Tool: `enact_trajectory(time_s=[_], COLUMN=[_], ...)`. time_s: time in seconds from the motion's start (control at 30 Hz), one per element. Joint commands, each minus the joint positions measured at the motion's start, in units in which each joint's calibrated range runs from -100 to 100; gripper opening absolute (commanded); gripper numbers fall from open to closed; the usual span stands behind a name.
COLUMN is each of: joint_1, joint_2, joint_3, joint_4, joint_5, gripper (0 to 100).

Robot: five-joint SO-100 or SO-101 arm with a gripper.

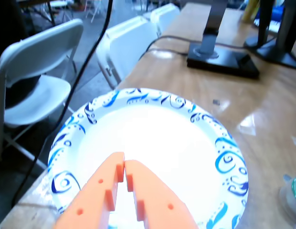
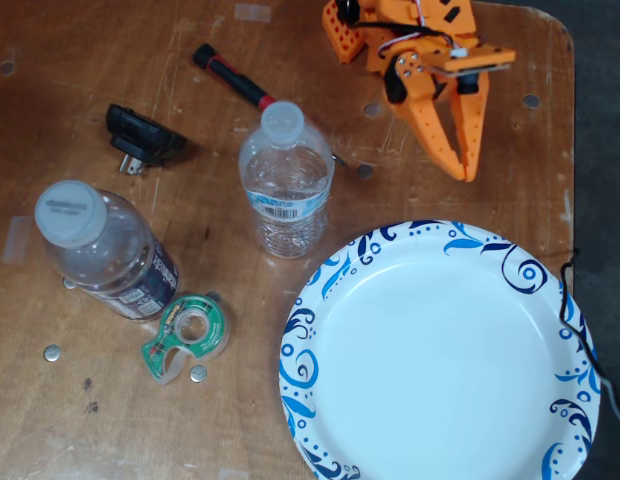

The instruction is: Move the bottles to the plate

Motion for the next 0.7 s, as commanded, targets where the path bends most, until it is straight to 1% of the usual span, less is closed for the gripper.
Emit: enact_trajectory(time_s=[0.0,0.17,0.27,0.4,0.53,0.6,0.67], joint_1=[0.64,6.03,12.40,20.48,24.15,24.15,23.50], joint_2=[-0.33,-0.33,-0.33,-0.33,-0.41,-0.41,-0.41], joint_3=[-1.18,-0.55,-0.46,0.62,1.34,0.35,-0.55], joint_4=[-9.56,-18.44,-23.66,-28.19,-32.37,-32.28,-32.10], joint_5=[0.38,0.06,0.17,-0.04,0.17,0.43,0.48], gripper=[2,2,2,1,2,6,13])
